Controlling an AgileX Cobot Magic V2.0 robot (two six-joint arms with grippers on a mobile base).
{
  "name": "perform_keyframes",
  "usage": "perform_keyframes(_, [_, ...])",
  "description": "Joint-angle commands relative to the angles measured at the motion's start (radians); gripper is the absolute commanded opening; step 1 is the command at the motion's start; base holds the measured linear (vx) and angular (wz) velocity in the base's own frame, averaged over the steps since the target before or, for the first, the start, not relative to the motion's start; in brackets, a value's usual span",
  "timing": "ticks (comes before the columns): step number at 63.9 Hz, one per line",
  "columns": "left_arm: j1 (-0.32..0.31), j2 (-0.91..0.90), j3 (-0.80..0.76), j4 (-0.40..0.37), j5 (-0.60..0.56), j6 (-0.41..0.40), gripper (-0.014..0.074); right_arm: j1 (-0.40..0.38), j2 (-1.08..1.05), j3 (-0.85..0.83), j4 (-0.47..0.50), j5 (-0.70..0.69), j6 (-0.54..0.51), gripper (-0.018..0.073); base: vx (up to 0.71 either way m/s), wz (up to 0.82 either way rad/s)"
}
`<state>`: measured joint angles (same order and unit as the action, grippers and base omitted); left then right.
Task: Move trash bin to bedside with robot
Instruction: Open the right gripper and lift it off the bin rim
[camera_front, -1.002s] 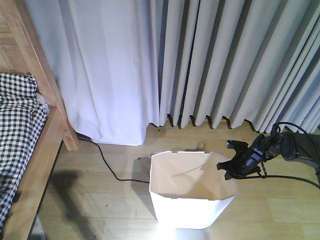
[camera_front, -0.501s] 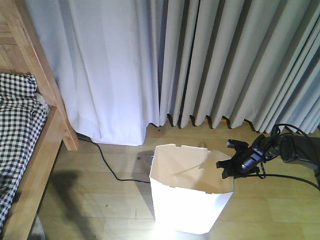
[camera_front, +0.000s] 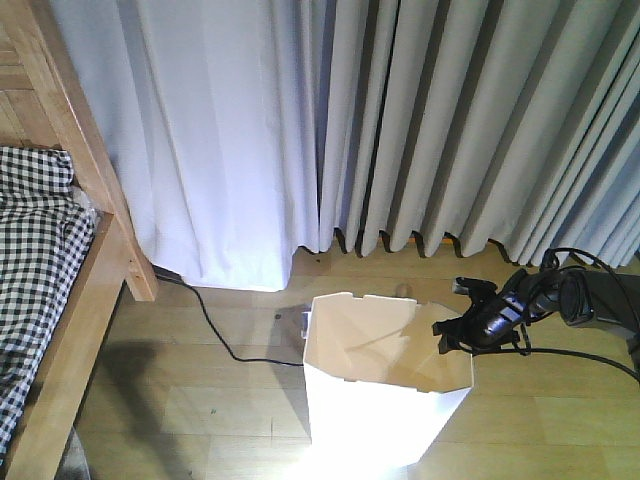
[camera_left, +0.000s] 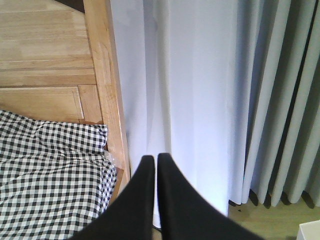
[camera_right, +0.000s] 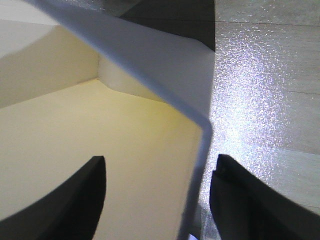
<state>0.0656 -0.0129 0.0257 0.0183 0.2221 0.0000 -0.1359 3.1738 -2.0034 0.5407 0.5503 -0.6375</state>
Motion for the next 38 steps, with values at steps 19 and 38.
perform_keyframes(19, [0.001,-0.015,0.019,-0.004,-0.071,0.000,-0.0006,0.000,-0.172,0.093,-0.126,-0.054,0.195,0.0459,0.00,0.00])
perform_keyframes(38, [0.001,-0.015,0.019,-0.004,-0.071,0.000,-0.0006,0.001,-0.477,0.550,-0.122,-0.338,0.126,0.0459,0.00,0.00])
